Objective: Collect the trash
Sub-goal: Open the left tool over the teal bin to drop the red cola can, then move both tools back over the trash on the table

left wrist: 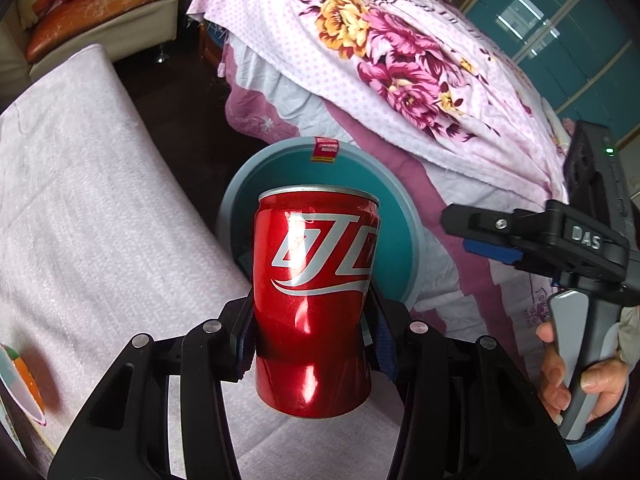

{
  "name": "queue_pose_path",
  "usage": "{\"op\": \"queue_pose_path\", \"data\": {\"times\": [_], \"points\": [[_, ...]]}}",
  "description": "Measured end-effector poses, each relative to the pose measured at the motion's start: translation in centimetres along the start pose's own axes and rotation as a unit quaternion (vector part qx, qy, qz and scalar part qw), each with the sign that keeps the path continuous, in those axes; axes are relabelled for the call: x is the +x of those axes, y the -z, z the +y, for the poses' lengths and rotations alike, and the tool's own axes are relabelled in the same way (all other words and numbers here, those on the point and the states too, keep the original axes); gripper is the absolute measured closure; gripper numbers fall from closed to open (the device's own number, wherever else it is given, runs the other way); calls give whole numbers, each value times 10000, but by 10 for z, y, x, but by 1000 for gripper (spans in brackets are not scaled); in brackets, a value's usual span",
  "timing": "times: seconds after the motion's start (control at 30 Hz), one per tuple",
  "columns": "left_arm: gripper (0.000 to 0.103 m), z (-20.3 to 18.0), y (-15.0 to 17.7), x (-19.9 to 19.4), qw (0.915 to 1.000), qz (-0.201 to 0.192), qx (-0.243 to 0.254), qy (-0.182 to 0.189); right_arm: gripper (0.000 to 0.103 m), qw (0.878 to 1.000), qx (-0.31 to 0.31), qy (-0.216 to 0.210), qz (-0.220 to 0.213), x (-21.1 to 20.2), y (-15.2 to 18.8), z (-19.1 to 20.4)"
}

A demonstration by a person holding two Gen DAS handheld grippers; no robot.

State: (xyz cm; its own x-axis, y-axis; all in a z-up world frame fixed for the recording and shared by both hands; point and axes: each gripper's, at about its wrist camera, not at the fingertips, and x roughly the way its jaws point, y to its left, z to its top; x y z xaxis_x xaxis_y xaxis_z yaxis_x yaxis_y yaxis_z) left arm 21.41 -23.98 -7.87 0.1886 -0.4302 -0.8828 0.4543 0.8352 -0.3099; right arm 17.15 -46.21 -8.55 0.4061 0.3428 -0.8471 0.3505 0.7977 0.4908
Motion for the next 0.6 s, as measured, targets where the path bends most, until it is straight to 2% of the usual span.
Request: {"op": "queue_pose_path", "data": {"times": [0.03,0.07,0.1,0.37,0.6], "points": [[39,-1,-1,0,10000,-4,-6,-12,13,10000,-28,16,-65,-2,0,0],[27,-1,0,-3,10000,-84,-15,-45,13,9998,-91,44,-164,-6,0,2],[23,0,1,-6,9998,-179,-18,-82,13,9997,-119,48,-199,-7,0,2],[23,13,14,-24,9993,-288,-188,-115,13,9974,-576,148,-408,-14,4,23],[20,40,41,-53,9979,-427,-446,-206,13,9934,-990,302,-496,-21,19,57]]}}
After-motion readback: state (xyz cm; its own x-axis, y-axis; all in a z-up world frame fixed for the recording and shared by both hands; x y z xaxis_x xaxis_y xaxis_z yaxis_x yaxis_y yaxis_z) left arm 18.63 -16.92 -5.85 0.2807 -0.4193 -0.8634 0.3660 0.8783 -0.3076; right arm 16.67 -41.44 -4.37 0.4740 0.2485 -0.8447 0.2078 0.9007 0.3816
